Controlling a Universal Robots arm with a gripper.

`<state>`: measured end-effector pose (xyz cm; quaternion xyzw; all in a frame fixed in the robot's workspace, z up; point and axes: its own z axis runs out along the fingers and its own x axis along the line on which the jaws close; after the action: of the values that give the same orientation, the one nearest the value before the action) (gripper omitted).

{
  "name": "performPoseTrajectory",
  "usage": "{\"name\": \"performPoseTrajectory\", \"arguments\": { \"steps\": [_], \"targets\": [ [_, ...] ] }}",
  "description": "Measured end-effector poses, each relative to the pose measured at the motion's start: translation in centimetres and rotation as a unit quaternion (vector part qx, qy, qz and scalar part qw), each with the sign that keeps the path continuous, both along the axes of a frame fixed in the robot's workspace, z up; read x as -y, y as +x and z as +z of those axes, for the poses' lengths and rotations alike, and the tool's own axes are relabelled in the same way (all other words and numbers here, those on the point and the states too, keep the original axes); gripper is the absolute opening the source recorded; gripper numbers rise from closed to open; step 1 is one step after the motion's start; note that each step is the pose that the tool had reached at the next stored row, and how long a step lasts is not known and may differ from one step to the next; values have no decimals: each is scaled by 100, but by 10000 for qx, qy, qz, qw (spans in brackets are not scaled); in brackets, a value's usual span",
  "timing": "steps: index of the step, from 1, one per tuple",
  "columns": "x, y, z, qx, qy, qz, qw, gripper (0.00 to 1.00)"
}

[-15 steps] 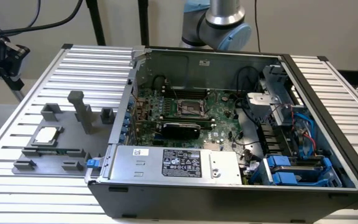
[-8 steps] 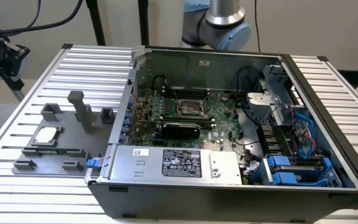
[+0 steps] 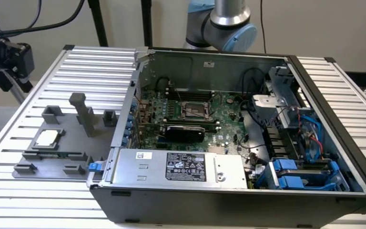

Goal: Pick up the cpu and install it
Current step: 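Pick up the cpu and move it towards the insertion slot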

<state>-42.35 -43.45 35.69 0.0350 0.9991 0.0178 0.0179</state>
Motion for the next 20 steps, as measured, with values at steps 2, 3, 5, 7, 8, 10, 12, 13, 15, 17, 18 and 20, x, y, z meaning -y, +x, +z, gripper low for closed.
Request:
{"name": "performPoseTrajectory", "arguments": {
  "steps": [2, 3, 5, 7, 8, 10, 12, 13, 15, 17, 18, 20],
  "targets": [
    [0, 0, 0, 0, 0, 0, 10000, 53],
    [0, 0, 0, 0, 0, 0, 10000, 53],
    [0, 0, 0, 0, 0, 0, 10000, 65],
    [0, 0, 0, 0, 0, 0, 10000, 71],
    [0, 0, 0, 0, 0, 0, 10000, 77],
    [0, 0, 0, 0, 0, 0, 10000, 77],
    [0, 0, 0, 0, 0, 0, 10000, 77],
    [0, 0, 0, 0, 0, 0, 10000, 77],
    [0, 0, -13, 0, 0, 0, 10000, 77],
    [0, 0, -47, 0, -1, 0, 10000, 77],
    [0, 0, -65, -1, -2, 1, 10000, 77],
    [0, 0, -101, 0, -1, 2, 10000, 77]
  ]
}}
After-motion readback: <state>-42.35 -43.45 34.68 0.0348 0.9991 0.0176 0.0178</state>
